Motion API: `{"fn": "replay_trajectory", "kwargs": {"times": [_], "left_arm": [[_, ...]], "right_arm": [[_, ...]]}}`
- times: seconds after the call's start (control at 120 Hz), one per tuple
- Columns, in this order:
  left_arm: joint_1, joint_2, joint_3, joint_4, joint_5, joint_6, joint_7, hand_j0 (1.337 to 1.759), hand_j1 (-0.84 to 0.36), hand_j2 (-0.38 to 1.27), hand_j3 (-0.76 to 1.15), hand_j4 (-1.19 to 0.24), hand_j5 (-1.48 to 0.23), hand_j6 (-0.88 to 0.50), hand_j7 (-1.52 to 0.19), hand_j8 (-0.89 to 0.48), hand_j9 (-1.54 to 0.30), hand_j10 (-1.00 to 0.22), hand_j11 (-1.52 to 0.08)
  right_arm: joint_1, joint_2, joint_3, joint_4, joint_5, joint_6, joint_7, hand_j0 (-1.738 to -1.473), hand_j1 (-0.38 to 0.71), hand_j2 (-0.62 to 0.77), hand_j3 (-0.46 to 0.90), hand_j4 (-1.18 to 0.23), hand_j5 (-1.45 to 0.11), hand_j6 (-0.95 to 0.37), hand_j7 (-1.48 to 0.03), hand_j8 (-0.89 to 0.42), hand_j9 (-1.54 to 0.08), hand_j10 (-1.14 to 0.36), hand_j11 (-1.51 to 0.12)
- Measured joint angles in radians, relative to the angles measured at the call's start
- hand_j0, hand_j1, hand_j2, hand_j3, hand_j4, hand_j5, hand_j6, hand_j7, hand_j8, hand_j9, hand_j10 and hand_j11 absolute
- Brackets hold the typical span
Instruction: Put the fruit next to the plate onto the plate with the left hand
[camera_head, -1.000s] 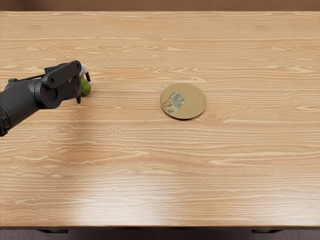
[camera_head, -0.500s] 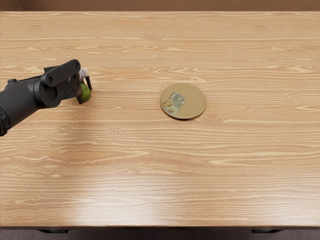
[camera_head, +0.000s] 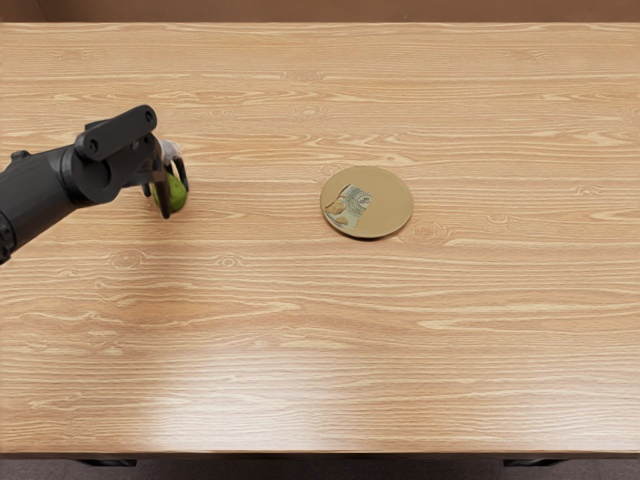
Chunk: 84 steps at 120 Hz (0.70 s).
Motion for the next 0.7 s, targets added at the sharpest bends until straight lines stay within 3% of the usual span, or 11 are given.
{"fn": "replay_trajectory", "kwargs": {"times": [0.133, 0.7], "left_arm": [[-0.021, 0.004, -0.001, -0.002, -0.049, -0.041, 0.02, 1.652, -0.3, 0.26, 0.0, -0.55, -0.93, -0.36, -0.94, -0.44, -0.96, -0.71, -0.96], [-0.128, 0.055, -0.009, -0.085, -0.255, -0.187, 0.108, 1.648, -0.32, 0.31, 0.0, -0.48, -1.07, -0.29, -1.07, -0.39, -1.07, -0.77, -1.08]], "right_arm": [[0.0, 0.0, 0.0, 0.0, 0.0, 0.0, 0.0, -1.658, -0.31, -0.01, 0.0, -0.03, -0.04, -0.03, -0.04, -0.03, -0.04, -0.03, -0.04], [0.0, 0.0, 0.001, 0.0, 0.001, 0.0, 0.0, -1.658, -0.31, -0.01, 0.0, -0.03, -0.04, -0.03, -0.04, -0.03, -0.04, -0.03, -0.04]]}}
